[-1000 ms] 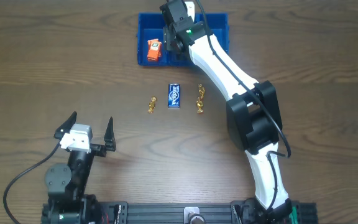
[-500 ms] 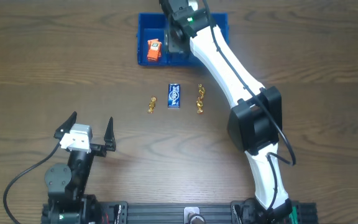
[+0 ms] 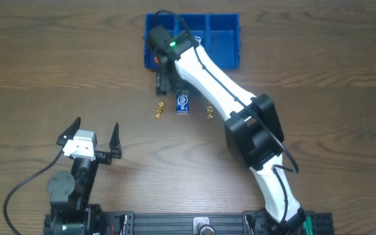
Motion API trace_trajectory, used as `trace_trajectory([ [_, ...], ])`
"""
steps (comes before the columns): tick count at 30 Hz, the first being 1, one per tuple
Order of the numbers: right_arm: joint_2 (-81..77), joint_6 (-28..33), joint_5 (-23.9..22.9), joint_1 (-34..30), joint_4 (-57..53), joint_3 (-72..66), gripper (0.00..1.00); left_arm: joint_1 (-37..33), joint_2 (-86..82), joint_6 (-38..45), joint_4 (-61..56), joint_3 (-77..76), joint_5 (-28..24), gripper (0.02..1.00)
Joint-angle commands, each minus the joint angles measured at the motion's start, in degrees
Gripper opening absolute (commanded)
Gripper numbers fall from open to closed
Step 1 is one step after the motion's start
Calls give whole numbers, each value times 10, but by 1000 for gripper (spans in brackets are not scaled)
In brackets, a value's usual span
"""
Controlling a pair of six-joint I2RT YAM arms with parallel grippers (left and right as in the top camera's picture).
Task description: Sort Candies Into Trays
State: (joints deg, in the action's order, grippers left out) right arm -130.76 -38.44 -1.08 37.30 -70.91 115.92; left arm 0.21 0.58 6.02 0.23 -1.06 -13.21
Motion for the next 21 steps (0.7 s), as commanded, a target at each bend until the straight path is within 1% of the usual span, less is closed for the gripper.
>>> trace_trajectory([
  [1, 5, -23, 4, 9, 35, -56, 860, -2, -4, -2, 28, 8, -14, 998],
  [4, 5, -24, 1, 9, 63, -89, 851, -2, -4, -2, 28, 8, -14, 998],
  [6, 5, -37, -10, 7, 66, -100, 851, -2, -4, -2, 28, 8, -14, 996],
  [8, 5, -38, -21, 6, 67, -107, 851, -2, -4, -2, 28, 8, -14, 996],
  [14, 5, -38, -31, 2, 82, -119, 838, -2, -4, -2, 28, 8, -14, 998],
  [18, 5, -38, -31, 0, 98, -133, 779, -2, -4, -2, 28, 8, -14, 998],
  [20, 5, -37, -33, -1, 99, -133, 724, -2, -4, -2, 28, 8, -14, 996],
  [21, 5, -35, -33, -1, 101, -133, 673, -2, -4, -2, 28, 8, -14, 998],
])
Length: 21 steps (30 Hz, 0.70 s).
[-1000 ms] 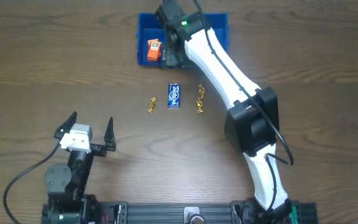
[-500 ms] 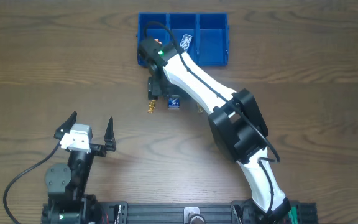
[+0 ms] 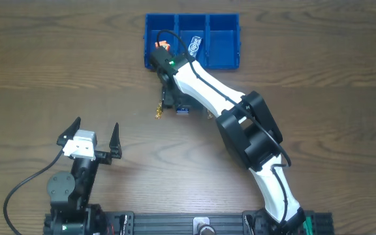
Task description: Sort Candies Into Trays
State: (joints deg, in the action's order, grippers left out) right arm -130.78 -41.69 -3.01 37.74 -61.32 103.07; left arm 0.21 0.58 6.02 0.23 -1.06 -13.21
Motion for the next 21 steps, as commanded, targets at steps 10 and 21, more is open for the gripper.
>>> trace_trajectory([
  [10, 5, -3, -14, -5, 22, -5, 349, -2, -4, -2, 28, 8, -14, 998],
  [21, 22, 17, -21, -5, 21, 22, 292, -2, -4, -2, 28, 8, -14, 998],
])
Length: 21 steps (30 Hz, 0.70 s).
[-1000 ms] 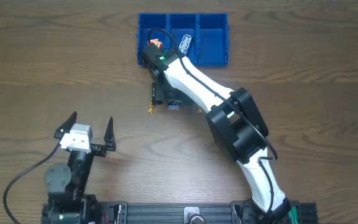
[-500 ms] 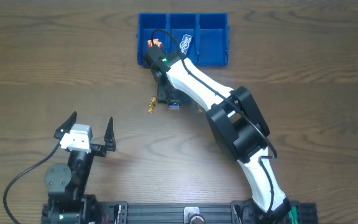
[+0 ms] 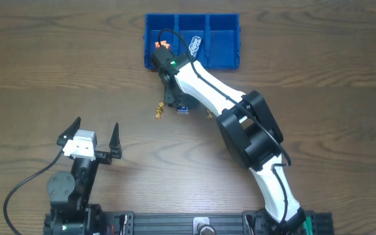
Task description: Sort Candies Into Trays
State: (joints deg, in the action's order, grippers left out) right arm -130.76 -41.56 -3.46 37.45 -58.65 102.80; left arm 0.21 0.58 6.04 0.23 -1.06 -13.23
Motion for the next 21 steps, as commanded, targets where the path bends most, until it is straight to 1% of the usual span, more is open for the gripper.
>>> trace_trajectory([
  [1, 29, 15, -28, -2, -10, 33, 292, -2, -4, -2, 28, 8, -14, 998],
  [5, 67, 38, -94, -2, -40, 85, 292, -2, -4, -2, 28, 8, -14, 998],
  [9, 79, 64, -167, -2, -90, 192, 292, -2, -4, -2, 28, 8, -14, 998],
  [11, 79, 83, -195, -4, -91, 239, 281, -2, -4, -2, 28, 8, -14, 998],
  [14, 79, 92, -217, -19, -72, 269, 277, -2, -4, -2, 28, 8, -14, 998],
  [17, 78, 109, -218, -39, -35, 272, 283, -2, -4, -2, 28, 8, -14, 998],
  [21, 64, 138, -218, -50, 10, 271, 303, -2, -4, -2, 28, 8, -14, 998],
])
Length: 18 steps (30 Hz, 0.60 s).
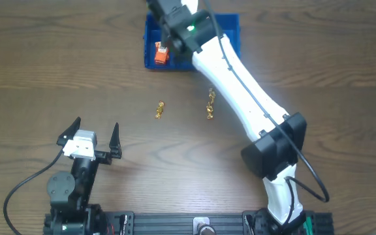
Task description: Sort Candies Into Trays
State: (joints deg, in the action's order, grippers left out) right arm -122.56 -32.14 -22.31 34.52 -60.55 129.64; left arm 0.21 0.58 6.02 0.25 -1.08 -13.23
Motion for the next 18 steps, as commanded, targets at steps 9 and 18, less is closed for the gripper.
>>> trace_trajectory([
  [9, -89, 46, 6, -42, 48, 2, 303, -2, -4, -2, 28, 8, -14, 998],
  [18, -122, 46, 15, -46, 60, 2, 299, -2, -4, -2, 28, 8, -14, 998],
])
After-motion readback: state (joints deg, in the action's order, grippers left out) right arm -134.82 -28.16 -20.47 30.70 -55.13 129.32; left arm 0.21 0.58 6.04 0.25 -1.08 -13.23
